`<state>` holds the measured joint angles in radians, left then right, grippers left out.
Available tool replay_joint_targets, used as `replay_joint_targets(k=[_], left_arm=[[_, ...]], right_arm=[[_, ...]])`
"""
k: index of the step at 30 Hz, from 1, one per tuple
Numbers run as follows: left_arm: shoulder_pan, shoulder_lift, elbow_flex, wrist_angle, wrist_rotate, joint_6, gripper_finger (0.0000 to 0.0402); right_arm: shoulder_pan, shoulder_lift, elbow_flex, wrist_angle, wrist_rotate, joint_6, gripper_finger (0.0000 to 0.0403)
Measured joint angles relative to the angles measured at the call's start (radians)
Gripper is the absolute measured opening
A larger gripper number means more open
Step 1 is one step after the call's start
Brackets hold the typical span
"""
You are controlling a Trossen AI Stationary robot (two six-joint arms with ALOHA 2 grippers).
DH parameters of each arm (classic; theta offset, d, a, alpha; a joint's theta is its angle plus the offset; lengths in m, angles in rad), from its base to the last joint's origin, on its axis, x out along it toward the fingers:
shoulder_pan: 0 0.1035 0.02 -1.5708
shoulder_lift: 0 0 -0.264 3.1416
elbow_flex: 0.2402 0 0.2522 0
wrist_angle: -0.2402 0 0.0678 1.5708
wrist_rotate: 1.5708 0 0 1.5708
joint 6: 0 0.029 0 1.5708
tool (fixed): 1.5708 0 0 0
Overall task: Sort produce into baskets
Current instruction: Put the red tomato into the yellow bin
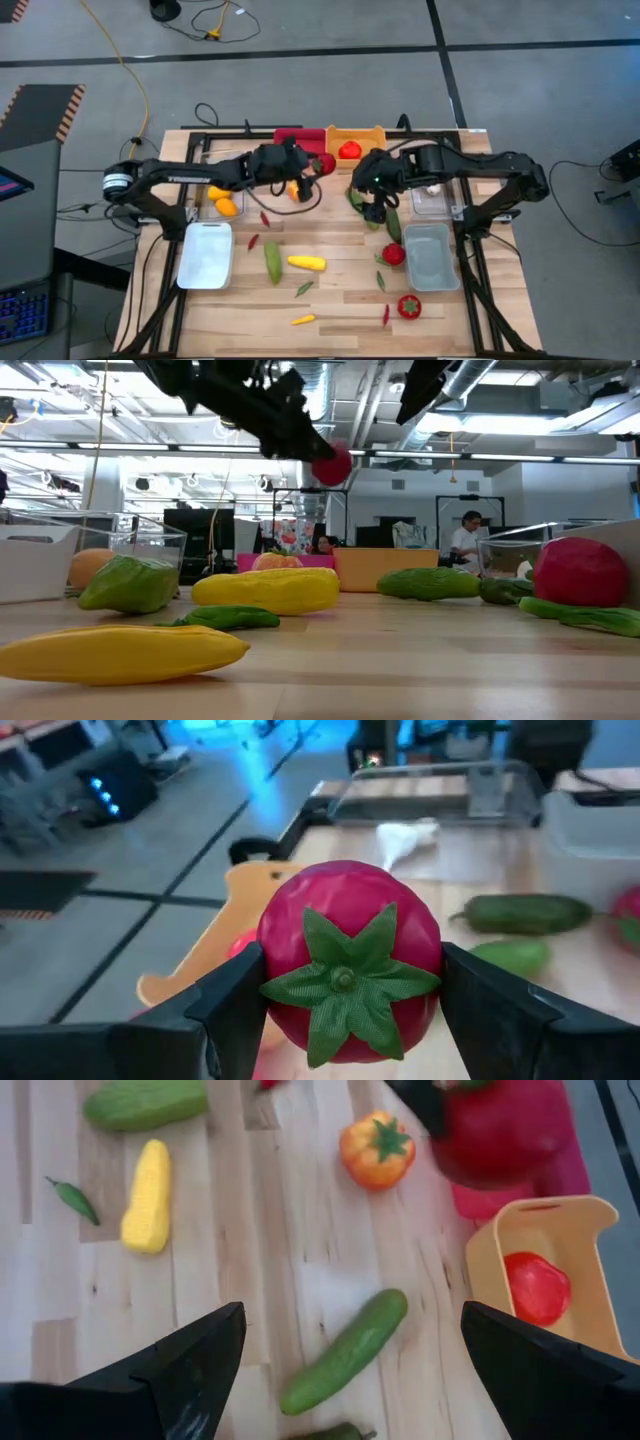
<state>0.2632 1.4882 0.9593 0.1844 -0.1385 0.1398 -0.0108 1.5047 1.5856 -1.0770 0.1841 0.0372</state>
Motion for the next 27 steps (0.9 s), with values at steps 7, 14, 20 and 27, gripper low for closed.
replay_joint_targets(k=[7, 14, 20, 27], left_arm=[[0.091, 0.186, 0.076, 0.166, 0.0, 0.034, 0.0245], [0.147, 0.397, 0.258, 0.175, 0.001, 0.059, 0.0245], [0.174, 0.517, 0.392, 0.139, -0.008, 0.1, 0.0245], [0.187, 0.559, 0.442, 0.088, -0.061, 0.103, 0.0251]], right_arm=[[0.02, 0.0, 0.0, 0.017, -0.002, 0.0, 0.0398], [0.025, 0.0, 0.0, 0.01, -0.001, 0.008, 0.0398], [0.026, 0.0, 0.0, 0.007, 0.001, 0.008, 0.0398], [0.026, 0.0, 0.0, 0.007, 0.001, 0.008, 0.0398]])
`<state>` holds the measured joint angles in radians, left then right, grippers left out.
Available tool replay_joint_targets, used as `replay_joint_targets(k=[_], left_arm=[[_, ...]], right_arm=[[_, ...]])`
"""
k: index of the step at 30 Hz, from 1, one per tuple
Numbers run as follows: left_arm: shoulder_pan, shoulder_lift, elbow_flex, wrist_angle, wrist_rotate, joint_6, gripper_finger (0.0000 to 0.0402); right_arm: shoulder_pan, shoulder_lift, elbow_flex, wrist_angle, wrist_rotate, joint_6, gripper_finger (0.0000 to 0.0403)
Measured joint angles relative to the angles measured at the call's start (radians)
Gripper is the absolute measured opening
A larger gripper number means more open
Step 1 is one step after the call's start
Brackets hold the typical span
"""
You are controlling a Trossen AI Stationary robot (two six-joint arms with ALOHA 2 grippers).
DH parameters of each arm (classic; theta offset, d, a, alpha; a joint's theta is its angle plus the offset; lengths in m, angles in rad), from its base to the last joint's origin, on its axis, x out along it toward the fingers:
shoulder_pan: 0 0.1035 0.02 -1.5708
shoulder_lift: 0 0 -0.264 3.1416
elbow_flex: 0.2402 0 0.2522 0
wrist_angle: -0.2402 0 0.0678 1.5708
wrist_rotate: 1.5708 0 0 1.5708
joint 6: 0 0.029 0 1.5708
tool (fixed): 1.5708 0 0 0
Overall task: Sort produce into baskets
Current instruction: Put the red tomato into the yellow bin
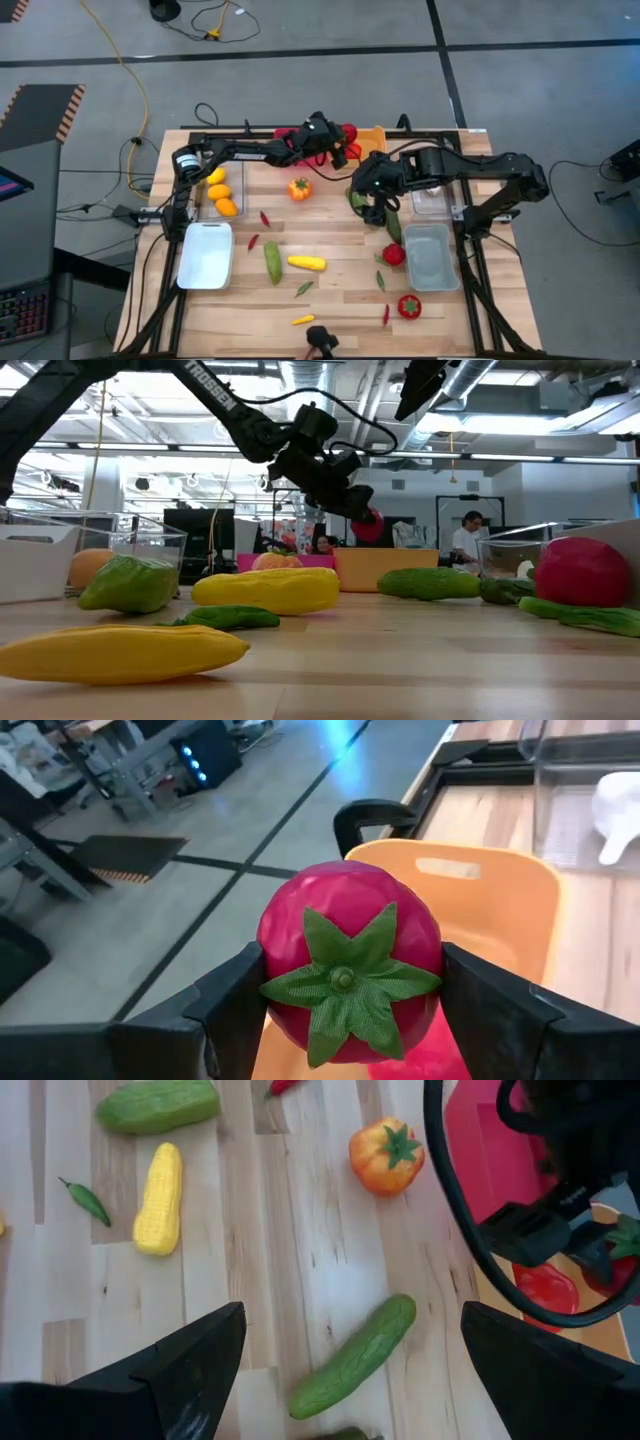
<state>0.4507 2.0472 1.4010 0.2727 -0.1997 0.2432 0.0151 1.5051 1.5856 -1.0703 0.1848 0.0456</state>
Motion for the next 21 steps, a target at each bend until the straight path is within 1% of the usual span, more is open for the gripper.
replay_joint_targets(k=[11, 21], left_arm=[[0.01, 0.0, 0.001, -0.086, -0.007, 0.0, 0.0313], [0.01, -0.009, 0.0, -0.113, -0.007, 0.032, 0.0318]], right_arm=[[0.0, 0.0, 0.0, -0.004, 0.0, 0.0, 0.0398], [-0.036, 0.0, 0.0, -0.06, 0.0, 0.012, 0.0398]])
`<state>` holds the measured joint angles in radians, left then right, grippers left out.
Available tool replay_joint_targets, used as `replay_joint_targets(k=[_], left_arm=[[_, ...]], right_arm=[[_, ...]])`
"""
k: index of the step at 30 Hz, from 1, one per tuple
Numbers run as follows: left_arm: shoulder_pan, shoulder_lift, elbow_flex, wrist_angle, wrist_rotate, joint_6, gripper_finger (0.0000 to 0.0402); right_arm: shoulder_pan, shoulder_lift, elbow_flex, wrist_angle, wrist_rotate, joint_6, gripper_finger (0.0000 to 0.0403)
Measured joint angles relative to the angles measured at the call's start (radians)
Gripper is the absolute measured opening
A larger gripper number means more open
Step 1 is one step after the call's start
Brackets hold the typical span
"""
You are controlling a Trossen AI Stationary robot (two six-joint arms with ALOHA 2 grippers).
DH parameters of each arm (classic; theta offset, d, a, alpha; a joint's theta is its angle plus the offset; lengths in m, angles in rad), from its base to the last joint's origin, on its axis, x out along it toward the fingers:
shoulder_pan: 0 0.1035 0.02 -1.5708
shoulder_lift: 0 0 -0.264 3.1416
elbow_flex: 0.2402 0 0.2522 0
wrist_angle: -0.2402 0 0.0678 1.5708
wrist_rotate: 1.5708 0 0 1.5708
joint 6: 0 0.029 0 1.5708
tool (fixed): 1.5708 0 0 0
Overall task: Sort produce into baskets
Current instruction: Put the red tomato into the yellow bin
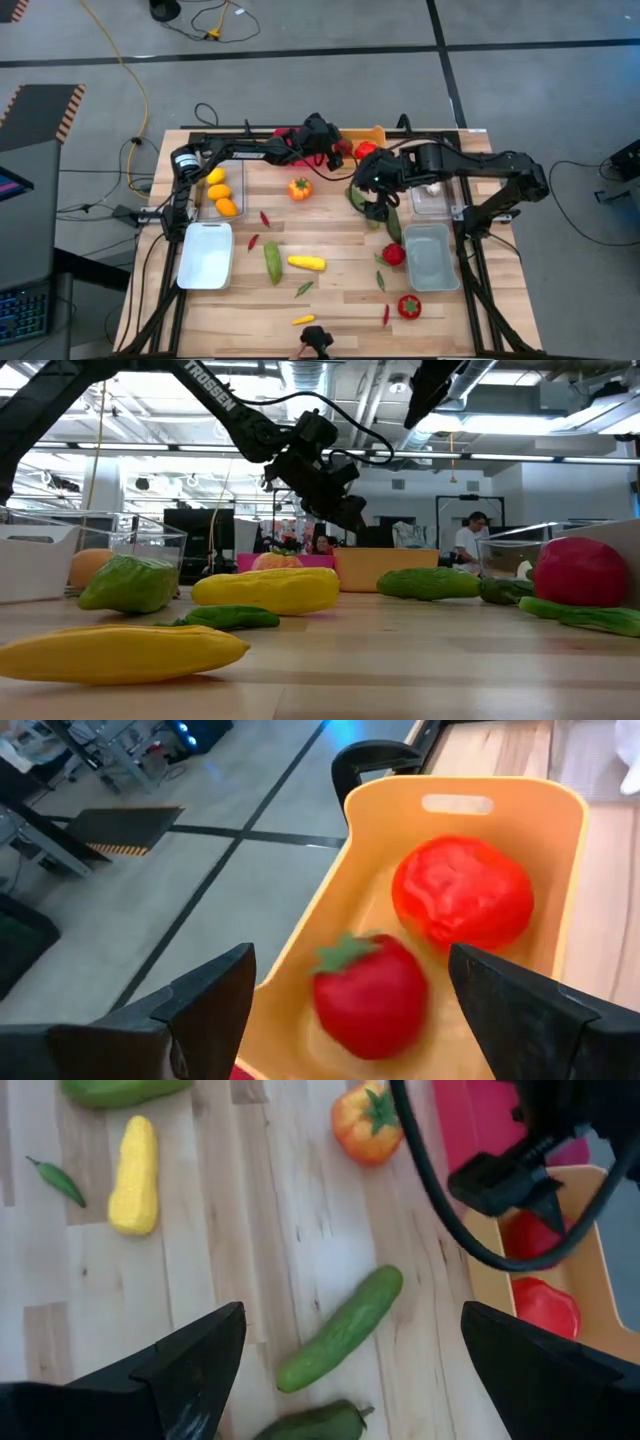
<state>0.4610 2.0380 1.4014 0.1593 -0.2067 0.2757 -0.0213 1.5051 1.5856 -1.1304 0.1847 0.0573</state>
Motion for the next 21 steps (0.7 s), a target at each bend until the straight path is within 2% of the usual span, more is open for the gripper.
replay_joint_targets(k=[5, 11, 16, 21], left_arm=[[0.0, -0.072, 0.0, -0.074, 0.0, 0.009, 0.0318], [0.003, -0.221, 0.0, -0.287, 0.053, 0.035, 0.0318], [0.004, -0.37, 0.0, -0.463, 0.134, 0.042, 0.0318], [0.003, -0.532, 0.0, -0.602, 0.144, 0.029, 0.0318]], right_arm=[[-0.009, 0.0, 0.0, -0.041, 0.0, 0.025, 0.0398], [0.023, 0.0, 0.0, -0.09, -0.004, 0.028, 0.0398], [0.082, 0.0, 0.0, -0.112, -0.025, 0.137, 0.0398], [0.152, 0.006, -0.001, -0.172, -0.032, 0.237, 0.0398]])
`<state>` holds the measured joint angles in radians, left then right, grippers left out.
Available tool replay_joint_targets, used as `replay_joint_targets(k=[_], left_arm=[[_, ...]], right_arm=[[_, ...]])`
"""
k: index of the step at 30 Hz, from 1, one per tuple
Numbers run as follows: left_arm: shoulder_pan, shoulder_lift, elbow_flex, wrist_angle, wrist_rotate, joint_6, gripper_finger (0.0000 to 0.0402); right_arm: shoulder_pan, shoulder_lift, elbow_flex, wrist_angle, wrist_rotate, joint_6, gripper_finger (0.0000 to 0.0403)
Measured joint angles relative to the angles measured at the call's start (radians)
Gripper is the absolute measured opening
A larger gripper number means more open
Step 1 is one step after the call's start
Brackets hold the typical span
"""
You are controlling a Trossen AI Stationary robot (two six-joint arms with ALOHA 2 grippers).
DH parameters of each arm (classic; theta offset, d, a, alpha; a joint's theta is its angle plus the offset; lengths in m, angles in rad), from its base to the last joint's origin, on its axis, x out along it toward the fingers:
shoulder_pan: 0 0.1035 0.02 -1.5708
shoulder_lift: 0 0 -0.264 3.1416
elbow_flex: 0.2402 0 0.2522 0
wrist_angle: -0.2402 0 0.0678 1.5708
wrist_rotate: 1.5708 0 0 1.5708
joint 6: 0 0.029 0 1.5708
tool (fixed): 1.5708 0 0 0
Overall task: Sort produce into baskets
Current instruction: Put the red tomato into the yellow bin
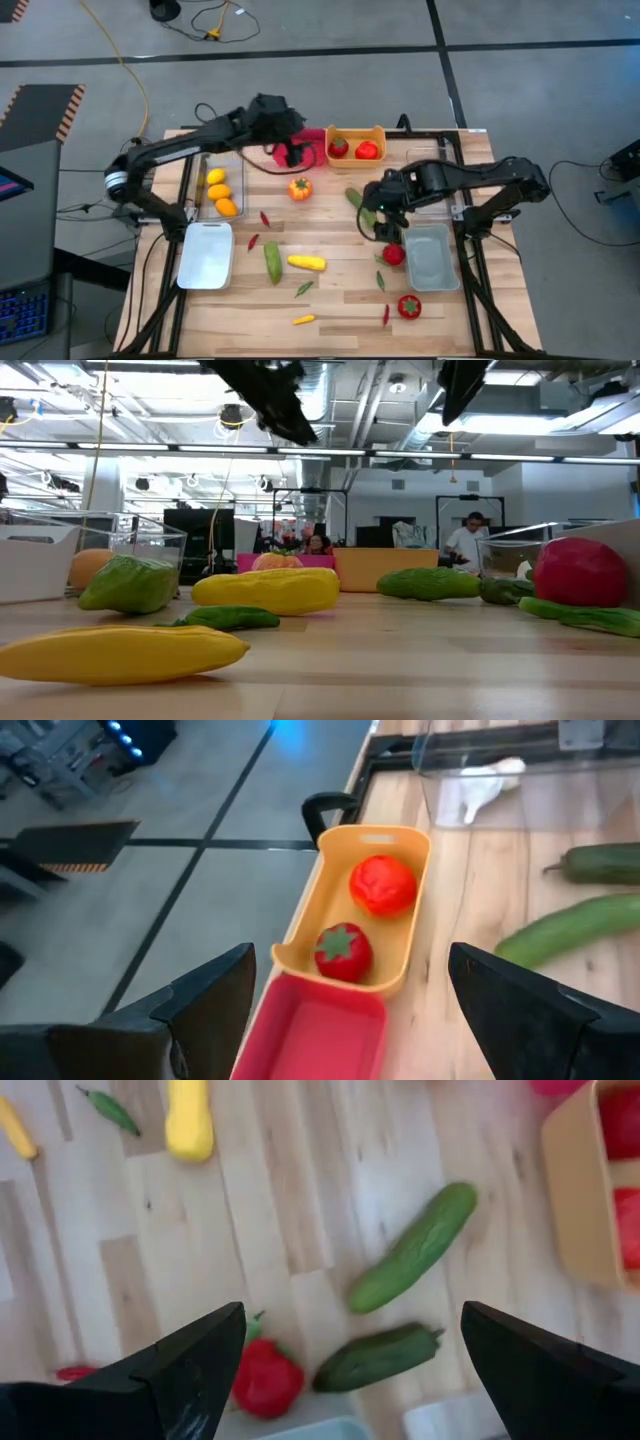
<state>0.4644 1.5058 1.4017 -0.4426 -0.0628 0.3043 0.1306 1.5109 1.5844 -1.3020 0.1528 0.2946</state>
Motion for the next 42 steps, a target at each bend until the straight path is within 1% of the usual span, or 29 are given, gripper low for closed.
replay_joint_targets(k=[2, 5, 9, 13, 15, 17, 19, 22, 27, 34, 37, 42], left_arm=[[0.0, -0.058, -0.004, -0.054, 0.004, -0.011, 0.0318], [-0.007, -0.155, -0.067, -0.057, 0.004, -0.036, 0.0318], [-0.017, -0.283, -0.203, -0.058, 0.006, -0.08, 0.0318], [-0.033, -0.405, -0.356, 0.013, 0.005, -0.116, 0.0318], [-0.042, -0.45, -0.419, 0.049, 0.005, -0.139, 0.0318], [-0.049, -0.488, -0.468, 0.05, 0.005, -0.162, 0.0318], [-0.057, -0.516, -0.503, 0.057, 0.006, -0.184, 0.0318], [-0.07, -0.541, -0.547, 0.054, 0.005, -0.206, 0.0318], [-0.097, -0.544, -0.59, 0.057, 0.006, -0.216, 0.0318], [-0.131, -0.526, -0.591, 0.066, 0.005, -0.216, 0.0318], [-0.141, -0.525, -0.591, 0.071, 0.003, -0.216, 0.0318], [-0.15, -0.524, -0.591, 0.07, 0.005, -0.216, 0.0318]], right_arm=[[0.024, 0.009, -0.001, -0.011, 0.0, 0.053, 0.0398], [0.062, 0.018, -0.001, -0.014, 0.001, 0.073, 0.0398], [0.111, 0.058, -0.001, -0.011, 0.002, 0.088, 0.0398], [0.148, 0.128, -0.001, -0.022, 0.002, 0.098, 0.0398], [0.161, 0.167, -0.001, -0.041, 0.002, 0.098, 0.0398], [0.169, 0.209, -0.001, -0.068, -0.005, 0.098, 0.0398], [0.172, 0.249, -0.001, -0.103, -0.045, 0.098, 0.0398], [0.172, 0.298, -0.001, -0.141, -0.088, 0.084, 0.0398], [0.171, 0.358, -0.001, -0.168, -0.098, 0.019, 0.0398], [0.143, 0.41, -0.001, -0.193, -0.106, -0.015, 0.0398], [0.131, 0.426, -0.004, -0.207, -0.126, -0.043, 0.0398], [0.117, 0.427, -0.004, -0.219, -0.138, -0.057, 0.0398]])
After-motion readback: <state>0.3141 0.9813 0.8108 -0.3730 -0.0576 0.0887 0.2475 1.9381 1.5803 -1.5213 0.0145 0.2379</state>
